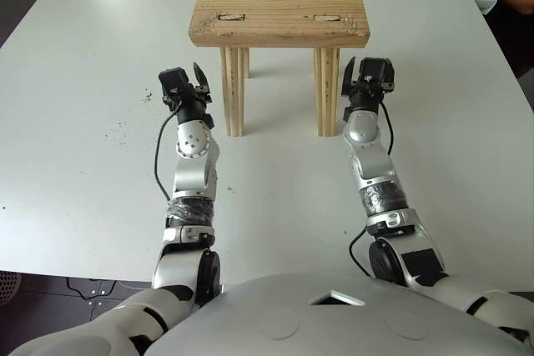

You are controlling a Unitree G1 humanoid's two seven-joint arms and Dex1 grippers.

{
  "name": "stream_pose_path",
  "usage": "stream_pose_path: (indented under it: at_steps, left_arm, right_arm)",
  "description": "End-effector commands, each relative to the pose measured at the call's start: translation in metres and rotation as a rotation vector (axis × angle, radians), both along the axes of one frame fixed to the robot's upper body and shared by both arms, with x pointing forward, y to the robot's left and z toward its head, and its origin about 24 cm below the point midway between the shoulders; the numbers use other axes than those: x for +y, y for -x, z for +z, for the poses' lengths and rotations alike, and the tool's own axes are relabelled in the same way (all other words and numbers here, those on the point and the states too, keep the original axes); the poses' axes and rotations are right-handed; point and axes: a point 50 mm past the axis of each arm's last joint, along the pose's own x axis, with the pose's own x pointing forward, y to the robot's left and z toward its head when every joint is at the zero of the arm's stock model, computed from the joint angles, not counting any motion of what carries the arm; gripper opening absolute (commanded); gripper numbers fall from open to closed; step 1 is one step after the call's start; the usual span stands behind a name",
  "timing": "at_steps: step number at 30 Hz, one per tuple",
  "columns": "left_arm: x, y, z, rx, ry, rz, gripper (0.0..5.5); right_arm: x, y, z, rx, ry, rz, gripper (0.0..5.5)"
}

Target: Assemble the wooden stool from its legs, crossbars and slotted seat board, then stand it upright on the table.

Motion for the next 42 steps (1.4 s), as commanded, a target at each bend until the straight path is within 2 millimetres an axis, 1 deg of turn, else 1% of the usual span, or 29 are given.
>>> stream_pose_path:
  at_steps: [1,7,11,13,16,22,27,31,36,42]
  left_arm:
    - [-0.015,0.002,0.001,-0.018,0.003,0.034,3.15]
    - [-0.018,0.004,-0.006,-0.001,0.027,0.054,3.15]
    - [-0.021,0.005,-0.007,0.008,0.027,0.042,3.1]
    - [-0.022,0.004,-0.005,-0.001,0.029,0.032,3.1]
    - [-0.021,0.003,-0.005,-0.005,0.03,0.032,3.1]
    - [-0.019,0.001,0.002,-0.021,0.043,0.012,3.1]
    - [-0.016,0.007,0.005,-0.025,0.07,0.028,3.1]
    - [-0.016,0.012,0.004,-0.008,0.068,0.031,3.1]
    - [-0.015,0.012,0.003,0.008,0.057,0.029,3.1]
    - [-0.009,0.015,0.005,0.008,0.059,0.062,3.1]
  right_arm:
    - [-0.003,-0.012,0.011,-0.019,0.021,0.066,3.69]
    - [-0.006,-0.018,0.017,-0.027,0.058,0.087,3.69]
    - [-0.016,-0.016,0.02,-0.06,0.093,0.061,3.18]
    - [-0.019,-0.016,0.019,-0.057,0.09,0.052,3.18]
    - [-0.021,-0.014,0.013,-0.039,0.085,0.031,3.18]
    - [-0.016,-0.006,0.002,-0.001,0.025,0.003,3.18]
    - [-0.008,0.004,-0.001,0.007,0.013,0.029,3.18]
    - [-0.006,0.009,-0.002,0.013,-0.002,0.01,3.18]
    - [-0.003,0.011,-0.002,0.017,-0.007,0.014,3.18]
    - [0.004,0.008,0.004,0.003,-0.012,0.039,3.18]
